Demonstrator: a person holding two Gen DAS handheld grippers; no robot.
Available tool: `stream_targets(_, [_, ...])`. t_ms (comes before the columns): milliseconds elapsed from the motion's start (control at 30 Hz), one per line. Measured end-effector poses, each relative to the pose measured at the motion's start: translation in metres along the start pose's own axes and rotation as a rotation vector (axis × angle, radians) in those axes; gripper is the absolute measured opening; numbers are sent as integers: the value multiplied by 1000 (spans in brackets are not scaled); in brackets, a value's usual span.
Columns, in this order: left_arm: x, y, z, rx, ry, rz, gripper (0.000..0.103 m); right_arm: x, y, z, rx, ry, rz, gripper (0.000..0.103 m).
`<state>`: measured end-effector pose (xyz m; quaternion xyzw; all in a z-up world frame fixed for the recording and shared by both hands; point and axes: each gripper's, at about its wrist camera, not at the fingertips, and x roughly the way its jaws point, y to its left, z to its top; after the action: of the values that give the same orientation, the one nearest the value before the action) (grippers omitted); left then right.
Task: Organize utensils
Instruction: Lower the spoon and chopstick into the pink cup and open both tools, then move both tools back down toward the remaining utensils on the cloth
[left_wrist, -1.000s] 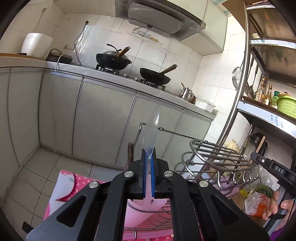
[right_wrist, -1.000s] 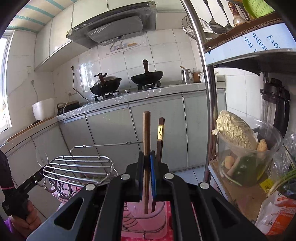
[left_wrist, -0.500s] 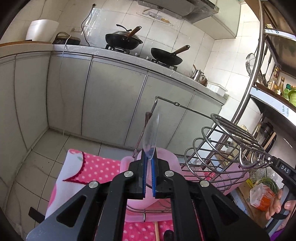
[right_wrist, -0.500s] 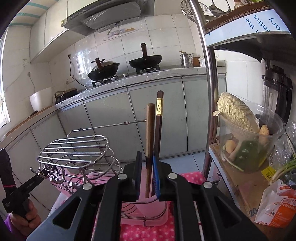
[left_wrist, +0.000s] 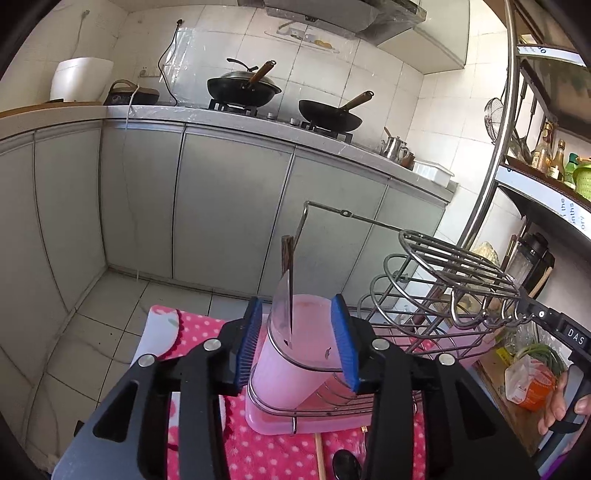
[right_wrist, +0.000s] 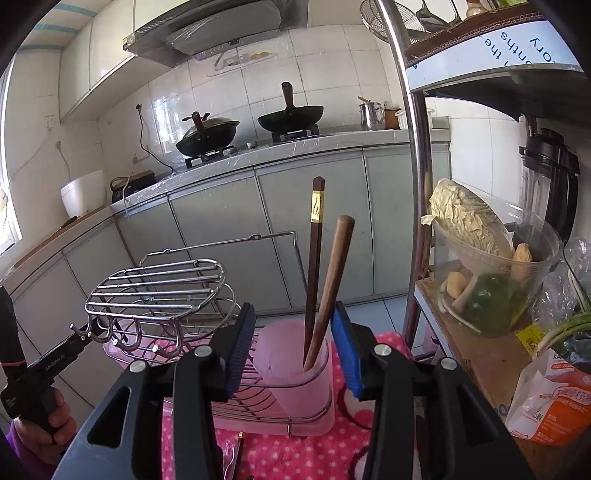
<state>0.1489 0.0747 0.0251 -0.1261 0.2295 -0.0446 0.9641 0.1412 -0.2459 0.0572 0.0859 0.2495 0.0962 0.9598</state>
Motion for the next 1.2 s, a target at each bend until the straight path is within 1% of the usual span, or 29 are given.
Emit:
stream_targets(167, [-10,-1,-3,5,16,0,41,-11,-2,-8,8,11,5,43])
stream_targets(367, [-23,0,-10,-14,54,-4,41,-24,-3,-22,21,38,21,43])
stream_targets(500, [-32,-2,-18,-15,90,-9,41,-27,1,-37,20,71,32,43])
stream_targets(667, [-43,-7,-35,23,137,-6,43,-27,12,-59,15,130,51,43])
stream_targets(767, [-47,-9,-45,33,175,-6,44,-26,17,-72,8,159,52,42])
stream_targets(1033, [-43,-4,-75,14,279,1,44,-23,19,-97,15,219,50,43])
stream_targets(1200, [-31,-2,-94,3,376,-3,44,-15,17,-115,43,290,58,43])
